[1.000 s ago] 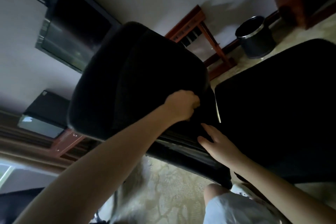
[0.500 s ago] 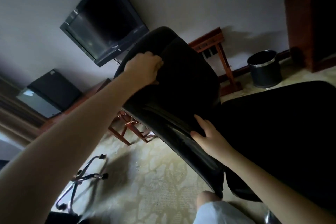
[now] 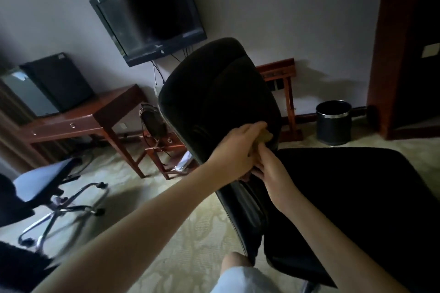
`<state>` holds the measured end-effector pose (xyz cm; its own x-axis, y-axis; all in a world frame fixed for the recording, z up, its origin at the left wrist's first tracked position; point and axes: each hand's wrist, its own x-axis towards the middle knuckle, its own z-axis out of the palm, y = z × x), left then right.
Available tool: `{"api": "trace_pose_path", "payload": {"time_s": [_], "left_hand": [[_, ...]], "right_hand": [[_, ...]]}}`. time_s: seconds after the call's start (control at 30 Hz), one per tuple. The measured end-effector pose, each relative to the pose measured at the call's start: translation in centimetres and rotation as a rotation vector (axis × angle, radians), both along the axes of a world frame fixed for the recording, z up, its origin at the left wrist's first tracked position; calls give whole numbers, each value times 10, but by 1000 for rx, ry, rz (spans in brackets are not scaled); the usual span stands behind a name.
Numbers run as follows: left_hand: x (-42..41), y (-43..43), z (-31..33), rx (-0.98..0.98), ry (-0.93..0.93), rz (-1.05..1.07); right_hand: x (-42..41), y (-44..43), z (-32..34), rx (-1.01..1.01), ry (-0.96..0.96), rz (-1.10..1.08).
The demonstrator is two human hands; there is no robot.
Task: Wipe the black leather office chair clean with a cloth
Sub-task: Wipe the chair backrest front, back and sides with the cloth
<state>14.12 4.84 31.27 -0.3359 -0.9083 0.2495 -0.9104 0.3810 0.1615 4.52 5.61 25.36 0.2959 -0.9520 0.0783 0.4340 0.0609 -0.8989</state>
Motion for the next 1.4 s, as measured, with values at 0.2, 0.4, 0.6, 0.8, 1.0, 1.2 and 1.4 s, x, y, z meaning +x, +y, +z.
{"api": "trace_pose_path", "payload": {"time_s": [0.2,0.4,0.6,0.8,1.0,1.2,1.4], "left_hand": [[-4,12,12,46,354,0],[31,39,49,-10,134,-74],[85,68,29,-694,456,133],[93,53,12,-271,782,293],[72,40,11,-113,971,275],[64,37,5,-188,867,361],[59,31,-8,-278,909,328]], "right_hand": [[-2,-6,35,40,-94,-4],[-4,0,51,-61,148,-153],[14,1,65,-552,487,-201],[47,4,60,-769,923,-352],[57,7,45,-863,1018,-516],[58,-13,32,-856,629,-448],[38,-11,-31,-1016,810,-572]]}}
